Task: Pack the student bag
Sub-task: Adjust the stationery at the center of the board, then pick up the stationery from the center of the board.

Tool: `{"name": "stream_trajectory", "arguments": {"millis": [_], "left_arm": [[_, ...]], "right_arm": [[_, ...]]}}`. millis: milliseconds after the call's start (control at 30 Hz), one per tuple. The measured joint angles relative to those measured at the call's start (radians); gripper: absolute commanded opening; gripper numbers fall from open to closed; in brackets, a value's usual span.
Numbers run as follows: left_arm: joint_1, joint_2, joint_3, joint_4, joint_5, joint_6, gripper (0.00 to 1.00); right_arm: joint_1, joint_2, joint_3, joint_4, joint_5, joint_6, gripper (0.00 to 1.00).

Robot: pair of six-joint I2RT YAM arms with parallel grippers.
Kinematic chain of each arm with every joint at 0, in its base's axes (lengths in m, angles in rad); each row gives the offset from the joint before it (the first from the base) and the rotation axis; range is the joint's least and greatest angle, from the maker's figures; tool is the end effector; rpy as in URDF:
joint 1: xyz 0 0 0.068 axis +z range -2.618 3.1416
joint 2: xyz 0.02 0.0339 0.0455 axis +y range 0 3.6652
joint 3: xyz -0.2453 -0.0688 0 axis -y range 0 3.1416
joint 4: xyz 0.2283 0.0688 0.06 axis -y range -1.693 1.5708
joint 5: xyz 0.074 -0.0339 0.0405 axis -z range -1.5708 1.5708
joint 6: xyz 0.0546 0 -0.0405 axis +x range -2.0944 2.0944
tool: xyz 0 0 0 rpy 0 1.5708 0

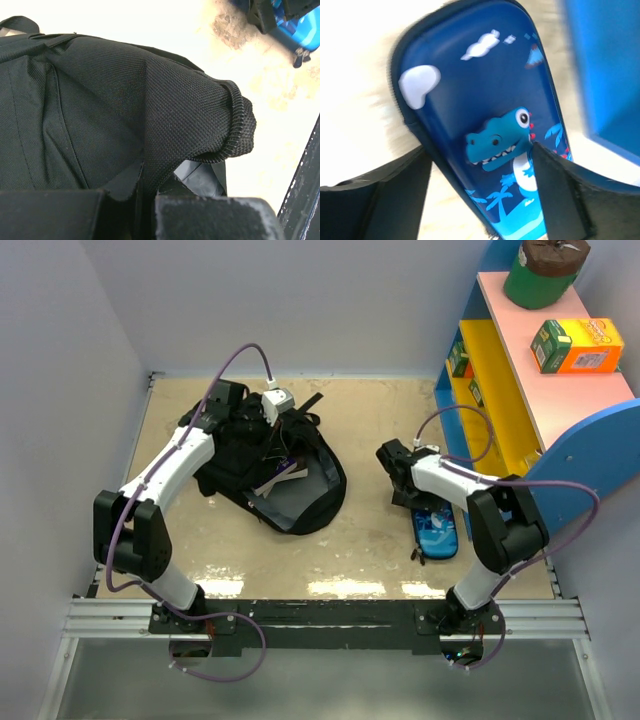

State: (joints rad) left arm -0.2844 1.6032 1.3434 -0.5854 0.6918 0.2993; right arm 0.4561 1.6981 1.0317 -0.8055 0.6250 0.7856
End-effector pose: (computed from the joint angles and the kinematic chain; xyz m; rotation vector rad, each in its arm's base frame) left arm 0.3175 -0.1291 0.2712 0.9604 2.1062 -0.8200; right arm 0.2649 0.0944 0.1452 0.4733 2.5903 -0.6161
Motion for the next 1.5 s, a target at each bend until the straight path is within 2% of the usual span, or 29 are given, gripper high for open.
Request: {"name": "stream_trajectory", "arguments": {"millis": [100, 167, 300, 333, 367, 700, 833, 1267, 1500], "left_arm": [[0.000, 0.000, 0.000, 0.000, 0.000, 0.000, 0.03], [0.000, 0.000, 0.000, 0.001, 0.000, 0.000, 0.03], [0.000, 0.000, 0.000, 0.001, 0.000, 0.000, 0.03], [0.000, 0.000, 0.000, 0.001, 0.000, 0.000, 0.03], [0.000, 0.000, 0.000, 0.001, 0.000, 0.000, 0.03], [0.000, 0.000, 0.000, 0.001, -0.001, 0.000, 0.03], [0.000, 0.000, 0.000, 0.001, -0.001, 0.000, 0.03], [0.000, 0.000, 0.000, -0.001, -0.002, 0.000, 0.03], [0.000, 0.000, 0.000, 0.000, -0.002, -0.002, 0.04]], "right_arm": [[0.034, -0.038, 0.007, 0.051, -0.077, -0.029, 0.66], [0.076, -0.035, 0.038, 0.076, -0.129, -0.045, 0.65], [0.171, -0.019, 0.117, 0.142, -0.235, -0.066, 0.79], [0.184, -0.018, 0.130, 0.158, -0.257, -0.068, 0.90], [0.196, -0.018, 0.141, 0.179, -0.283, -0.069, 0.97], [0.171, -0.096, 0.101, 0.218, -0.299, -0.127, 0.99], [0.146, -0.098, 0.010, 0.277, -0.328, -0.156, 0.99], [0.043, -0.197, -0.259, 0.663, -0.594, -0.174, 0.99], [-0.014, -0.299, -0.479, 0.922, -0.793, -0.132, 0.98]]}}
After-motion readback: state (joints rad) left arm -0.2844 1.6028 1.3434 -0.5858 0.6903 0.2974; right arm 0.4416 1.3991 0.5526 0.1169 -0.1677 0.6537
